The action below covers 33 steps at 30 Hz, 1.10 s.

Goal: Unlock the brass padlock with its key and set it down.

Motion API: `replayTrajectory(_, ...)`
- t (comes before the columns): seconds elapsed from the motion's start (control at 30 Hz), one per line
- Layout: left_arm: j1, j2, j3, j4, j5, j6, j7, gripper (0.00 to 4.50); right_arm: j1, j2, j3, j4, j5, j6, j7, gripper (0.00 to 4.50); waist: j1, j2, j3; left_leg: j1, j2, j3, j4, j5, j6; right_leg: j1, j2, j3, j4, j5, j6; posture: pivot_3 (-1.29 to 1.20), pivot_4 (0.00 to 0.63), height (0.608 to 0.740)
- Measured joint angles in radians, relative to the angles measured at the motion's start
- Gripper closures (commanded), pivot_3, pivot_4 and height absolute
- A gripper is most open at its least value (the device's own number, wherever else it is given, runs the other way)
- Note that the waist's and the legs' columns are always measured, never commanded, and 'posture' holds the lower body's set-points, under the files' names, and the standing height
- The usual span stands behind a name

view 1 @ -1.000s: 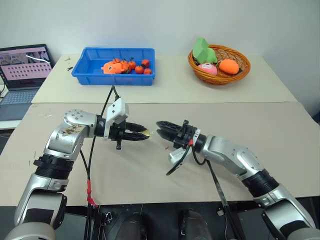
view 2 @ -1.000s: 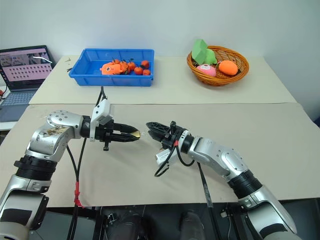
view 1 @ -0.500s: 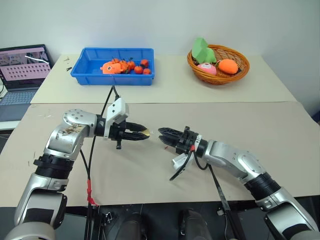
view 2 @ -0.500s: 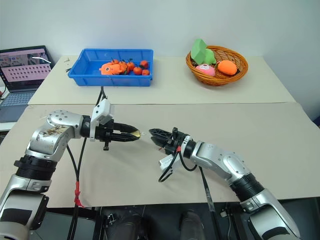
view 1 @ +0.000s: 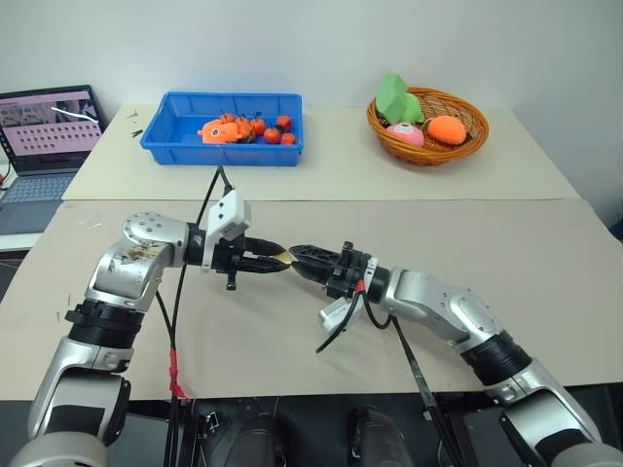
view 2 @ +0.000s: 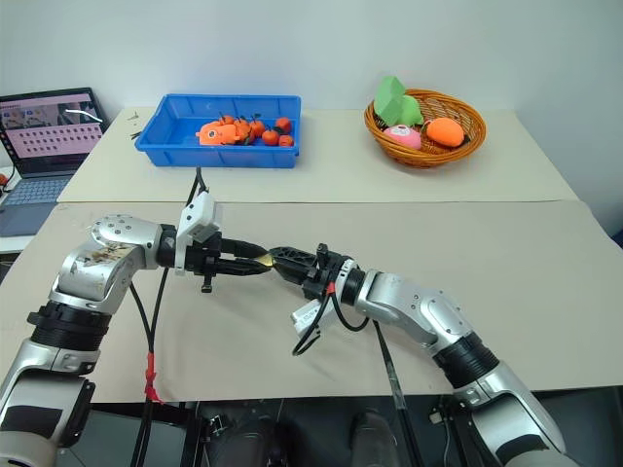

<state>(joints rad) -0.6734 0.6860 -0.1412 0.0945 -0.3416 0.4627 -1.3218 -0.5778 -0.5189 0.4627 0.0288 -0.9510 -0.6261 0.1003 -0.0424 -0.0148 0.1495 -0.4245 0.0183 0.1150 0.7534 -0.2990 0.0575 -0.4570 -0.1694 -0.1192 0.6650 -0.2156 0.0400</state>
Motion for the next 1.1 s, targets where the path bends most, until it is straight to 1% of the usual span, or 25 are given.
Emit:
replayTrajectory(0.47, -0.001, 0.0, 0.0, 0.0, 0.0, -0.001, 0.0, 3.65, -0.005, 0.036, 0.022, 0.001, -0.015, 0.0, 0.008, 2.41, 0.0, 0.0, 0.0, 0.0, 0.0, 0.0, 0.0, 0.0, 0.0, 0.0, 0.0, 0.0, 0.0, 0.0, 0.0, 0.0, 0.15, 0.684)
replayTrajectory(1.1, -0.001, 0.0, 0.0, 0.0, 0.0, -0.001, 0.001, 3.65, -0.028, 0.035, 0.029, 0.024, -0.013, 0.001, 0.007, 2.41, 0.0, 0.0, 0.0, 0.0, 0.0, 0.0, 0.0, 0.0, 0.0, 0.0, 0.0, 0.0, 0.0, 0.0, 0.0, 0.0, 0.15, 0.684)
